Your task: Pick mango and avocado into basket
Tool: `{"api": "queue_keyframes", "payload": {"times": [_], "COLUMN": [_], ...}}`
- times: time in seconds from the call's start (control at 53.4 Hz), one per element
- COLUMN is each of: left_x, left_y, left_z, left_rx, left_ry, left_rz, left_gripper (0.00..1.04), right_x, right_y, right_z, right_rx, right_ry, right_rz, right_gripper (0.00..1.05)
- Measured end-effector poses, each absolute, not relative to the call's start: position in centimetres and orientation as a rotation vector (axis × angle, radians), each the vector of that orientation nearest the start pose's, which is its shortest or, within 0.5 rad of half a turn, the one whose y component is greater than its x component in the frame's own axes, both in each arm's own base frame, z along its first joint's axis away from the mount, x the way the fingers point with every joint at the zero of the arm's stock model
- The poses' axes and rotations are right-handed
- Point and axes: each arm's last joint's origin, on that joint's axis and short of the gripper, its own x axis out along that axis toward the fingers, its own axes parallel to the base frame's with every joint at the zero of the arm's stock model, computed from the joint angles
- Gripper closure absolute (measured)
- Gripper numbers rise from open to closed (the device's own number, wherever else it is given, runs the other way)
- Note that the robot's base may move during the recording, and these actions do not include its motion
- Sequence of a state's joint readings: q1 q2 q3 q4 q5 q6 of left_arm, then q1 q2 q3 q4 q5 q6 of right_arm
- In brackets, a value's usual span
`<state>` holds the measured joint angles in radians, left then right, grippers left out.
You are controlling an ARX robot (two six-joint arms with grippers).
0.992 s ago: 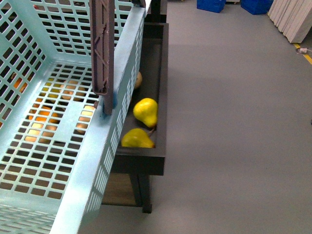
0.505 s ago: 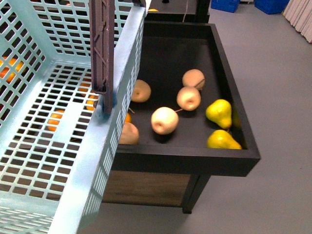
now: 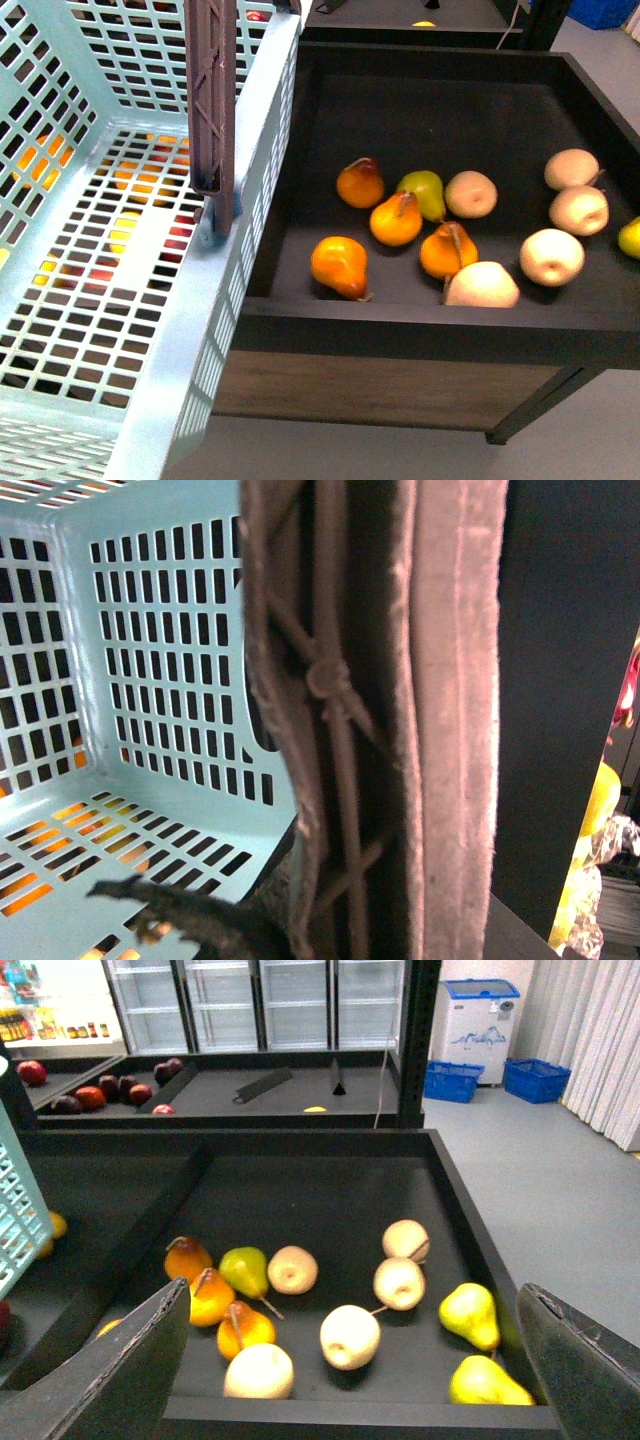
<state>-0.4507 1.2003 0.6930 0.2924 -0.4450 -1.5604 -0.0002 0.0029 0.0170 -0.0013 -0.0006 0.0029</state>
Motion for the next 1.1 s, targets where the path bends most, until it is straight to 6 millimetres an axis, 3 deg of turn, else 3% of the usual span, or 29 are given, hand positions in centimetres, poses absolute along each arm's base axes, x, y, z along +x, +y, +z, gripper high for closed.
{"api": "queue_keyframes", "payload": {"times": [1.104], "left_x": [23.88], "left_y": [-10.17], "left_z": [26.23], "left_rx": [-1.461], "left_ry": [0.156], "left_rz": [0.146], "left_gripper": [0.9], "right_x": [9.68], "right_y": [0.0], "right_z": [16.9], "right_rx": [0.002], "right_ry": [-0.013], "right_rz": [0.001], "right_gripper": [0.09]}}
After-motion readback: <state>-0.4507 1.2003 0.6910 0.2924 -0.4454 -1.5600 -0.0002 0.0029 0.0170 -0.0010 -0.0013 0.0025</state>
